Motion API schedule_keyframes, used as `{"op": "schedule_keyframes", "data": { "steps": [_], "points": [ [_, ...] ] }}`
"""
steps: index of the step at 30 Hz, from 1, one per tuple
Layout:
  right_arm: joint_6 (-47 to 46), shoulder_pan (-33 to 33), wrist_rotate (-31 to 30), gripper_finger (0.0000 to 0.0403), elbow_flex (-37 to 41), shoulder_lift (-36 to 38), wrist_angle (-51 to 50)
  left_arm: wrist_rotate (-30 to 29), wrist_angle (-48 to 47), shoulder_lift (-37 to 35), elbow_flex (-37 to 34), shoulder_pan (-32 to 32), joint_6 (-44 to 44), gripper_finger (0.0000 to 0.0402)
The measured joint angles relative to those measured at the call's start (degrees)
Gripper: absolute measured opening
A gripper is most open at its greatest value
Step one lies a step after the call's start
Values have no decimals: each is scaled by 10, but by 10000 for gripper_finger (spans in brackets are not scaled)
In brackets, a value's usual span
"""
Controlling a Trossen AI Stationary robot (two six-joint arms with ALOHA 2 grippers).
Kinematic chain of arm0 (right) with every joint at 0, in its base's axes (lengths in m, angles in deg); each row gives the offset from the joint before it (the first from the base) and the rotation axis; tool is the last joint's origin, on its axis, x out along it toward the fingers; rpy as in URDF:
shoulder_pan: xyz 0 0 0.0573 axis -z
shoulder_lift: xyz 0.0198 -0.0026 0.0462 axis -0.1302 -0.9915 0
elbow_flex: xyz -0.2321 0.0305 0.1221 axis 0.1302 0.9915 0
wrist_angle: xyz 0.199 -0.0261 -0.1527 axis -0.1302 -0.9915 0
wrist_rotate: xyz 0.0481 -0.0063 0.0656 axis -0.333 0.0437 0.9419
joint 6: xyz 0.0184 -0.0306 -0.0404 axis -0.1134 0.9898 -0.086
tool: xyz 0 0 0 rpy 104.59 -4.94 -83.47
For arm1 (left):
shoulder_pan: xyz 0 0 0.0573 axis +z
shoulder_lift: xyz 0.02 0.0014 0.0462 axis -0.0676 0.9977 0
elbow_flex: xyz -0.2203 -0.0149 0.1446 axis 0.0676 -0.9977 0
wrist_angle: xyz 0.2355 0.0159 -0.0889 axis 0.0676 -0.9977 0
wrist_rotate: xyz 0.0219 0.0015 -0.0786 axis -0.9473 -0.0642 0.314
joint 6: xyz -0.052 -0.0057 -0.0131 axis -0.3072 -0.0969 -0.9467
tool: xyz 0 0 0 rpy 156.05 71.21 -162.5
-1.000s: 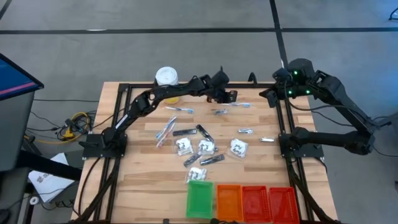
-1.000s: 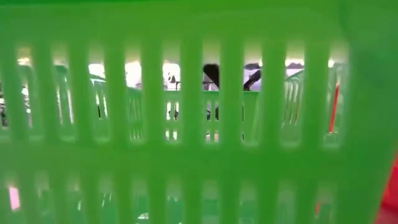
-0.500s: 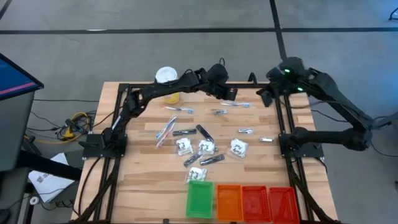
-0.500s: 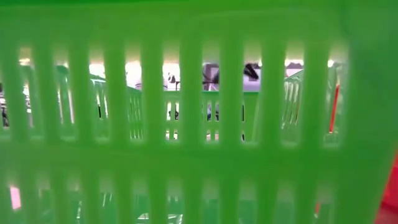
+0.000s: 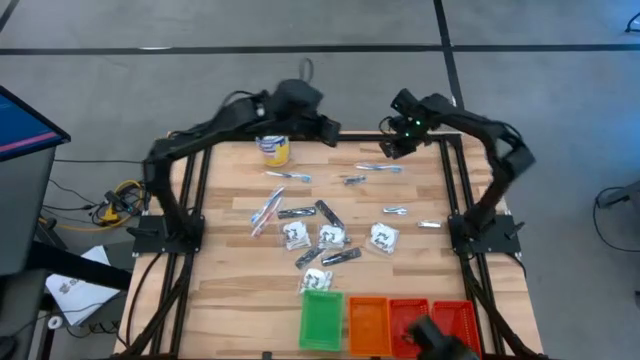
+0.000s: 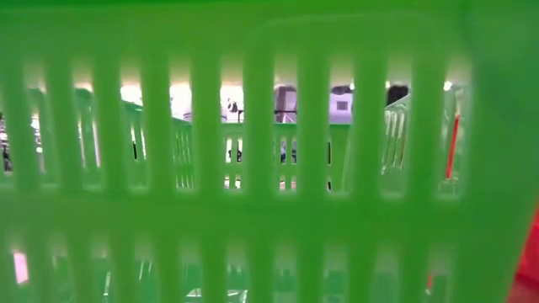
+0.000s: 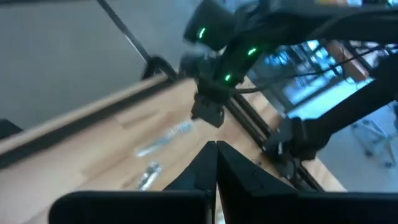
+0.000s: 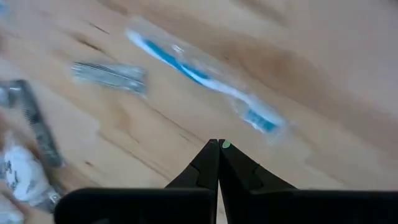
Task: Pick & Place Travel size toiletries
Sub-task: Put the blue toothbrush into the green basket
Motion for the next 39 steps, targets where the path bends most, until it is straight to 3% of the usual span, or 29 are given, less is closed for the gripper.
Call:
{"op": "schedule_keyframes", "data": {
  "steps": [3, 10, 16, 19, 26, 35, 39],
  "points": [
    [-1, 8, 1, 0, -44, -62, -41, -27, 28, -59, -62, 0, 0, 0],
    [-56, -13, -2, 0, -200, -157, -110, -28, 92, -165, -187, 1, -1, 0],
    [-47, -18, -3, 0, -368, -266, -286, -16, 118, -218, -250, 1, -1, 0],
    [-51, -15, -1, 0, -426, -307, -292, -8, 125, -240, -271, 1, 6, 0],
    [-85, -11, 36, 0, -440, -344, -299, 18, 133, -266, -290, 4, 40, 0],
    [-114, -4, 47, 0, -431, -342, -298, 48, 139, -270, -290, 4, 62, 0],
    [-110, -5, 88, 0, -426, -332, -298, 60, 140, -270, -290, 4, 67, 0]
  ]
}}
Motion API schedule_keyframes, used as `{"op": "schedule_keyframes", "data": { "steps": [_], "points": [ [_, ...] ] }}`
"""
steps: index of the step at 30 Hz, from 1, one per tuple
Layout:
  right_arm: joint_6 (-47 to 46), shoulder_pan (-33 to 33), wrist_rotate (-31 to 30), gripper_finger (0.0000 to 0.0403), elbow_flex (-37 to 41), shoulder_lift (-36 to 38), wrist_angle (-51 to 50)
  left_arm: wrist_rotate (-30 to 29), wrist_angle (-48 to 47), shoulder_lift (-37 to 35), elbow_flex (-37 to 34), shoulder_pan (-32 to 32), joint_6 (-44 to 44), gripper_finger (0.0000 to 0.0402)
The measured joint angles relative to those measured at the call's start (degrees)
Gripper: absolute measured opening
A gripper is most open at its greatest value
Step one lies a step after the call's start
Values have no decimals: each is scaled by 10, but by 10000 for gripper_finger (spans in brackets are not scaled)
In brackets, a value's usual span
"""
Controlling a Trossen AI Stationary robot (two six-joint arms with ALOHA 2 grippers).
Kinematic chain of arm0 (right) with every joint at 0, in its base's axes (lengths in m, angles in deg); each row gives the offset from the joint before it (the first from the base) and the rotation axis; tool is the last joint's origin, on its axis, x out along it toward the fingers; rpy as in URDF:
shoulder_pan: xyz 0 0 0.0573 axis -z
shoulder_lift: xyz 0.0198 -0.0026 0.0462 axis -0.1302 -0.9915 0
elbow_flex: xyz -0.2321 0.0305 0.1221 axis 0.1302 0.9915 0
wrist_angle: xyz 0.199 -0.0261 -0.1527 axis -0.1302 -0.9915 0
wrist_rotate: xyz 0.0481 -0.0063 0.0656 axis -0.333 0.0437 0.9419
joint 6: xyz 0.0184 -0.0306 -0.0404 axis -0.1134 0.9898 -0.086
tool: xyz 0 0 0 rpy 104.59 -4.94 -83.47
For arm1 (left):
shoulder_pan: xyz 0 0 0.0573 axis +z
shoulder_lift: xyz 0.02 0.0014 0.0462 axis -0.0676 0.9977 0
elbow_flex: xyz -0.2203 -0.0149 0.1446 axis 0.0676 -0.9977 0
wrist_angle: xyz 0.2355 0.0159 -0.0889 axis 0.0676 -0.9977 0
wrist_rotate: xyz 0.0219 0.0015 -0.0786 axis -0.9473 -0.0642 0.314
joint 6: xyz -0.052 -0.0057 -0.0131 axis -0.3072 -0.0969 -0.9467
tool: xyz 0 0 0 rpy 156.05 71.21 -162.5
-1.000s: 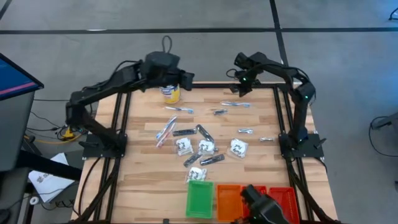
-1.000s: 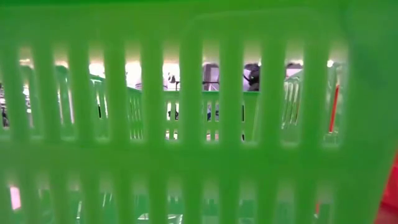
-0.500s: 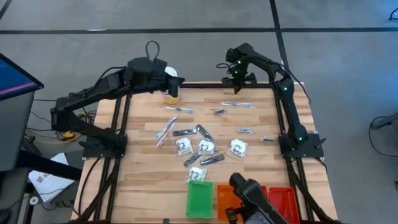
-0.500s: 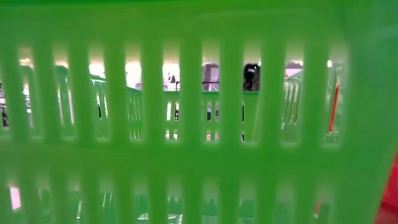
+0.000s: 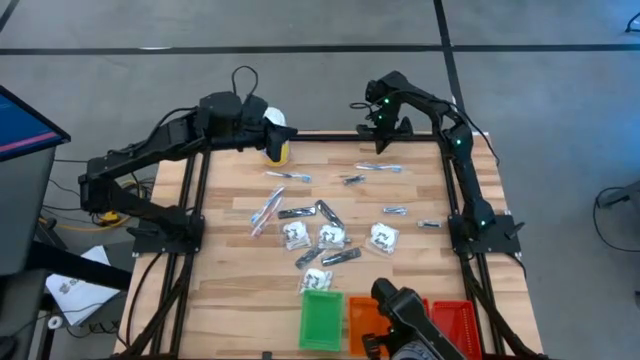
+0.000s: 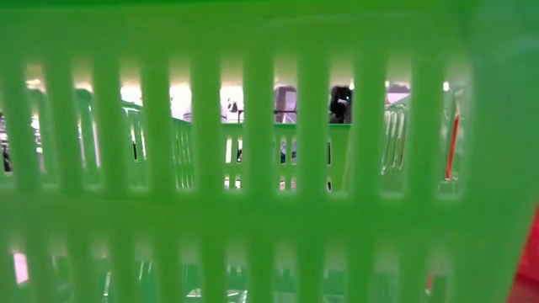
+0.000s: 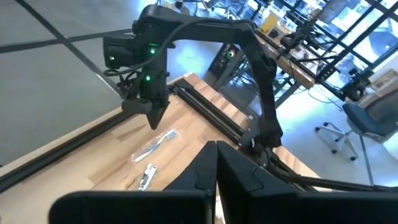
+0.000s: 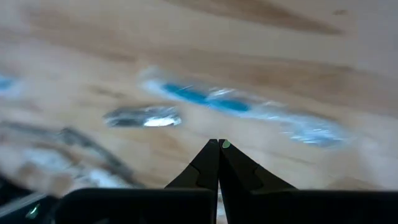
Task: Pick & Place Travel size toiletries
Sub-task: Put the blue toothbrush into the green basket
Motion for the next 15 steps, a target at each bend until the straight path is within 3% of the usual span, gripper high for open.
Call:
{"op": "schedule_keyframes", "data": {
  "steps": [4, 8, 10, 15],
  "points": [
    [83, -9, 30, 0, -4, 17, -2, 5, 0, 0, 0, 0, 16, 0],
    [230, -13, 11, 0, -24, 50, -1, 9, 2, -4, 0, 0, 29, 0],
    [308, -14, -70, 0, -53, 69, -1, 14, 1, -4, 0, 0, 34, 0],
    [414, -11, -341, 0, -135, 85, 22, 18, 2, -3, 0, 0, 42, 0]
  ]
}}
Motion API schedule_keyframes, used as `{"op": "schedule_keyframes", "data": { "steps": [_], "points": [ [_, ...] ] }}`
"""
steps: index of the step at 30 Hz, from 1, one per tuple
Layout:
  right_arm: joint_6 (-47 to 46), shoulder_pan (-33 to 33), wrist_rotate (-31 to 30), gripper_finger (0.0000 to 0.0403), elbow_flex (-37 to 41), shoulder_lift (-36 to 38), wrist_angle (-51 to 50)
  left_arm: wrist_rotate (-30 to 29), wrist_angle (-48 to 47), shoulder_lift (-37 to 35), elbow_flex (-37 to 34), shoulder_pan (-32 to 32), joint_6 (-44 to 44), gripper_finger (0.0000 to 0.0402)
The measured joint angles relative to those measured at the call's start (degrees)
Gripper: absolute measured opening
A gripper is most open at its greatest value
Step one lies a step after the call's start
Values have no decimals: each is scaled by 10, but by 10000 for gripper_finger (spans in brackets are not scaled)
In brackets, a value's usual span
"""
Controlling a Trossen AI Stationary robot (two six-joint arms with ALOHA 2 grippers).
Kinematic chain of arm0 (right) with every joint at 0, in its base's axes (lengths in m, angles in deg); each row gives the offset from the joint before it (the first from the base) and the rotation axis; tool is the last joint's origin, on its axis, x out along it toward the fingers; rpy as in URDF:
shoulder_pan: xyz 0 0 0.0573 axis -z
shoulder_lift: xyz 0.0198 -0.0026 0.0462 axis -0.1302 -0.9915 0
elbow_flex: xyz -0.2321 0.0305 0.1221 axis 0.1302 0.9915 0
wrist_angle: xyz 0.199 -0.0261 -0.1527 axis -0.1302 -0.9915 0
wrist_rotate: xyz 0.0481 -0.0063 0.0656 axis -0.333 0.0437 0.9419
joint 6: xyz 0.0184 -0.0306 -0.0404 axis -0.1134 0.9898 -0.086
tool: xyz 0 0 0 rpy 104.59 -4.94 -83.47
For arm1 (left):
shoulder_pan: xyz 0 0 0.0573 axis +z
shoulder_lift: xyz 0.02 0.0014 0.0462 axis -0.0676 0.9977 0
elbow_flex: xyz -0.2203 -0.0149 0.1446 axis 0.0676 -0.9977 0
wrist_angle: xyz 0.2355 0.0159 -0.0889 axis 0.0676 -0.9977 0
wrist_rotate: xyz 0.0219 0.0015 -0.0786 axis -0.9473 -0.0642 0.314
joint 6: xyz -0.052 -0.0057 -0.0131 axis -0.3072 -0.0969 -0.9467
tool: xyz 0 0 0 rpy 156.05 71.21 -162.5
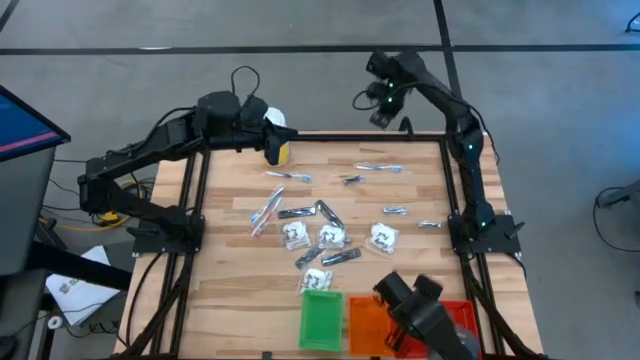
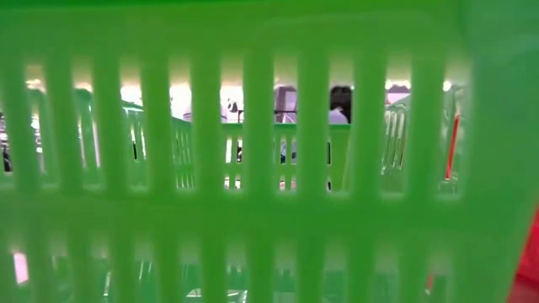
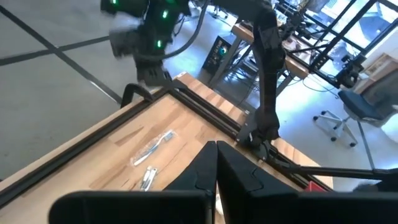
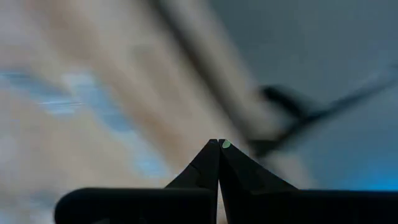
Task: Pick & Place Travel size toiletries
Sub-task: Put the blue toothbrush into the green basket
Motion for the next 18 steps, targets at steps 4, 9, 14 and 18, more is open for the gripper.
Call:
{"op": "schedule_keyframes", "data": {
  "steps": [4, 9, 14, 18],
  "points": [
    [84, 1, -137, 0, -32, 7, 35, 0, 1, 0, 0, 0, 4, 0],
    [181, 2, -138, 0, -32, -11, 41, 0, 0, 0, 0, 0, 14, 0],
    [225, 24, -137, 0, -30, -53, 48, 0, -2, 0, 0, -8, 13, 0],
    [263, 39, -137, 0, -31, -77, 69, 0, -4, 0, 0, -18, 12, 0]
  ]
}}
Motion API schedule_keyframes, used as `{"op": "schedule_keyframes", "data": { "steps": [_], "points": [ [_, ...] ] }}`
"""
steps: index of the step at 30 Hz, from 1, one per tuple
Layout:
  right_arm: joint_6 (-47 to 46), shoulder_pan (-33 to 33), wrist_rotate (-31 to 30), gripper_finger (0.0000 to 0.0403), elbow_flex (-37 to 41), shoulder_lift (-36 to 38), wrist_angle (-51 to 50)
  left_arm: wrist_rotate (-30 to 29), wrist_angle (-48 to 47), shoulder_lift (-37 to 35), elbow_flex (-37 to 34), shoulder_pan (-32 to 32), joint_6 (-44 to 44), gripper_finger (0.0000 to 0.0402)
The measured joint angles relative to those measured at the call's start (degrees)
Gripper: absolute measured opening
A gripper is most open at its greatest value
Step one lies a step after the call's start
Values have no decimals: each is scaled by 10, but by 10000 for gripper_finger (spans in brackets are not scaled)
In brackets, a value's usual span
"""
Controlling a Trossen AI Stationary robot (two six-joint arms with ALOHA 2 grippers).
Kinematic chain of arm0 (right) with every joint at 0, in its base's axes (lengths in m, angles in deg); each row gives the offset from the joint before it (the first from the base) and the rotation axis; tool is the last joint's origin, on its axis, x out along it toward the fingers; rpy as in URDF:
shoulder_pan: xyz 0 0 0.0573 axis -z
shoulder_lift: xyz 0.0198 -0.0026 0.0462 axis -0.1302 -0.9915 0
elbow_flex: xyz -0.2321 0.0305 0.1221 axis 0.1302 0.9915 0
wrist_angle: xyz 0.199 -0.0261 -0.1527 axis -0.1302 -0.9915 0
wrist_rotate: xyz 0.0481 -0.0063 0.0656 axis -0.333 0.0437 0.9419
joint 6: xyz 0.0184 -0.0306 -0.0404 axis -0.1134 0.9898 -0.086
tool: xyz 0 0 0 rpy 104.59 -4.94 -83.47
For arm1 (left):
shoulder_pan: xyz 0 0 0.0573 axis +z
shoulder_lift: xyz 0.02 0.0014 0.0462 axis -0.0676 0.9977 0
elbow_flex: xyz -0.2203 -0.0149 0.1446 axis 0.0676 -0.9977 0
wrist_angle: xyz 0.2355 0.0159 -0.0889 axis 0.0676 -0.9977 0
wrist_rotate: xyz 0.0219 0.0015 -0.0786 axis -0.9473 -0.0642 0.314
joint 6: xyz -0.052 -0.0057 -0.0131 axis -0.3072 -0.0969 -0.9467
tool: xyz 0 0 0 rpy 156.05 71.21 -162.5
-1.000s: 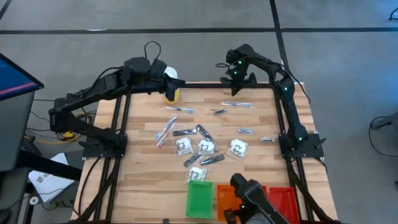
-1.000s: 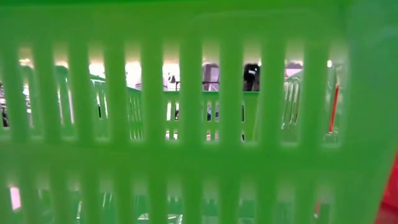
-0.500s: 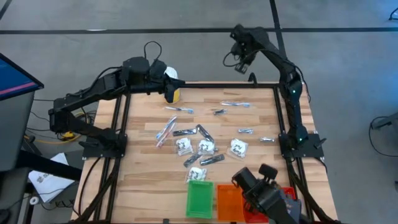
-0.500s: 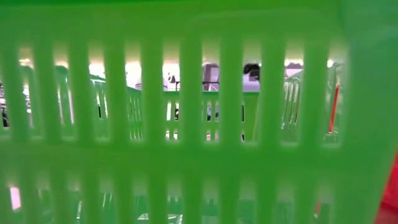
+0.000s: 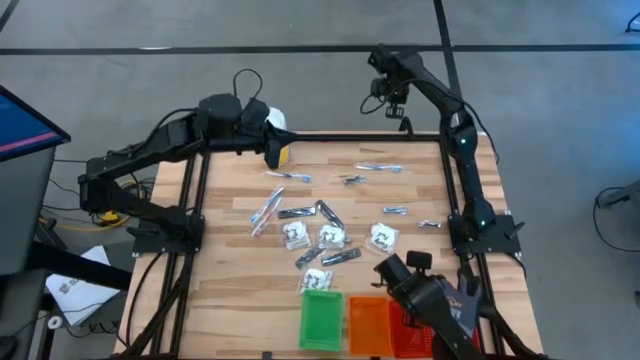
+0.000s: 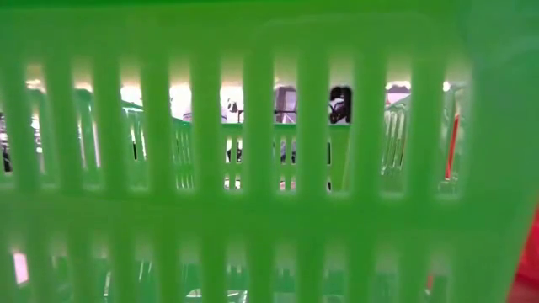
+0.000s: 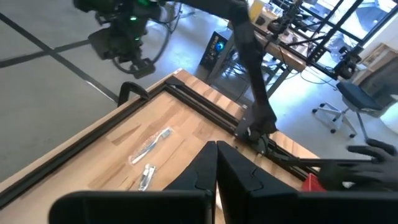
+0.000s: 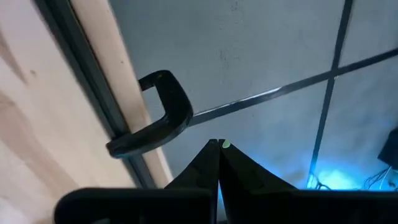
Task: Pick & Place Travel size toiletries
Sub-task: Put the blue toothbrush into the green basket
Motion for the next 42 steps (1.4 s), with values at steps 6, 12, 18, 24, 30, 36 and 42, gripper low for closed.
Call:
{"op": "schedule_keyframes", "data": {
  "steps": [6, 12, 18, 24, 30, 36, 42],
  "points": [
    [-15, 8, 89, 0, 0, -26, -55, 0, -4, 0, 0, -7, -3, 0],
    [-33, -30, 119, 0, 78, -6, -68, -1, -2, 0, 0, -7, -21, 0],
    [-46, -57, 85, 0, 208, 38, -47, -5, 1, -4, 0, -9, -20, 0],
    [-51, -39, 89, 0, 374, 134, -36, -13, 2, -12, 0, -16, -18, 0],
    [-52, -43, 88, 0, 536, 221, 39, -31, 8, -14, 0, -27, -14, 0],
    [-76, -69, 90, 0, 569, 256, 91, -32, 18, -14, 0, -27, -14, 0],
    [-185, -57, 109, 0, 547, 256, 112, -34, 35, -14, 0, -27, -15, 0]
  ]
}}
